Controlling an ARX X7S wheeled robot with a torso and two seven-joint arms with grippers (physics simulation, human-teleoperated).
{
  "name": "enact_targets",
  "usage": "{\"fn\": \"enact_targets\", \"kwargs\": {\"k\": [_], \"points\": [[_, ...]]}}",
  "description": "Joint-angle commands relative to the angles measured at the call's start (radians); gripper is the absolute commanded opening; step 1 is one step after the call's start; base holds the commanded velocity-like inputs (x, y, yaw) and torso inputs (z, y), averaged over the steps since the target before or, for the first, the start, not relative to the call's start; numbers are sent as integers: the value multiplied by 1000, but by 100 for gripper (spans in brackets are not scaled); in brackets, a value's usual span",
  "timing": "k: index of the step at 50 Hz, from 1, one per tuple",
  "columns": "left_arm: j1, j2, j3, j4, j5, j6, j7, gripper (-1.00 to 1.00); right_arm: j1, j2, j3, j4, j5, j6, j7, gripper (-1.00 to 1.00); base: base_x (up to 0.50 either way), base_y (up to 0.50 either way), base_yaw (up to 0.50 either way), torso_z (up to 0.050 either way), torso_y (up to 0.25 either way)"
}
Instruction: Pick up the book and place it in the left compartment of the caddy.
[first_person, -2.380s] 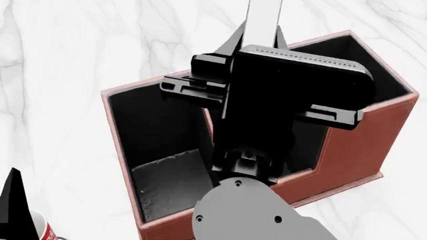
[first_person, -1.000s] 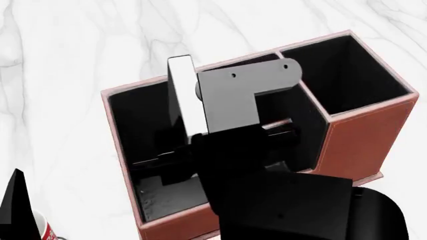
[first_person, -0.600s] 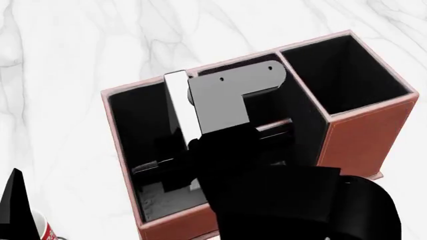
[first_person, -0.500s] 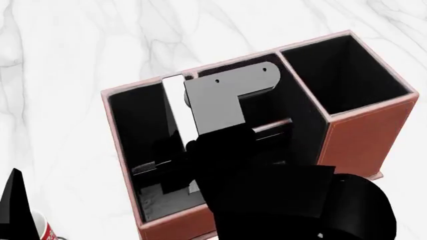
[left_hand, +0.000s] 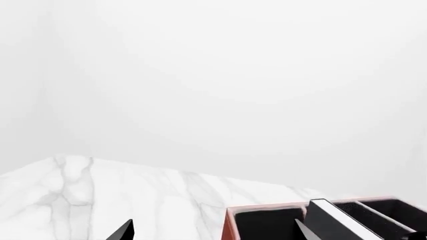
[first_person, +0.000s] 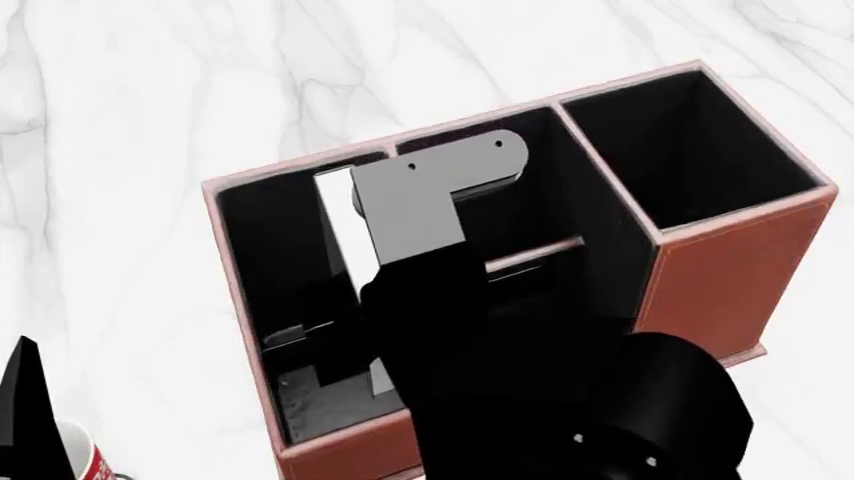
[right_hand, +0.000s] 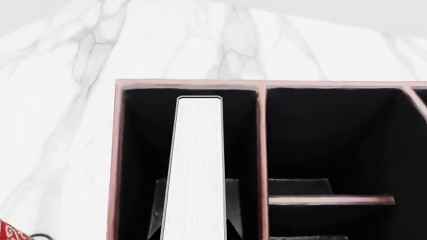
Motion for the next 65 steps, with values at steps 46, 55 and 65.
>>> {"fn": "enact_targets", "kwargs": {"k": [46,55,65], "points": [[0,-15,3,-3,-11,9,-15,100,-33,-13,-91,140,-207,-236,-172,-100,0,0,0,0,1],[0,-15,3,-10,-12,16,-13,100,-38,-14,-104,162,-222,-255,-187,-100,0,0,0,0,1],[2,-18,2,-8,-16,19,-16,100,-36,-18,-113,175,-225,-261,-193,-100,0,0,0,0,2]]}}
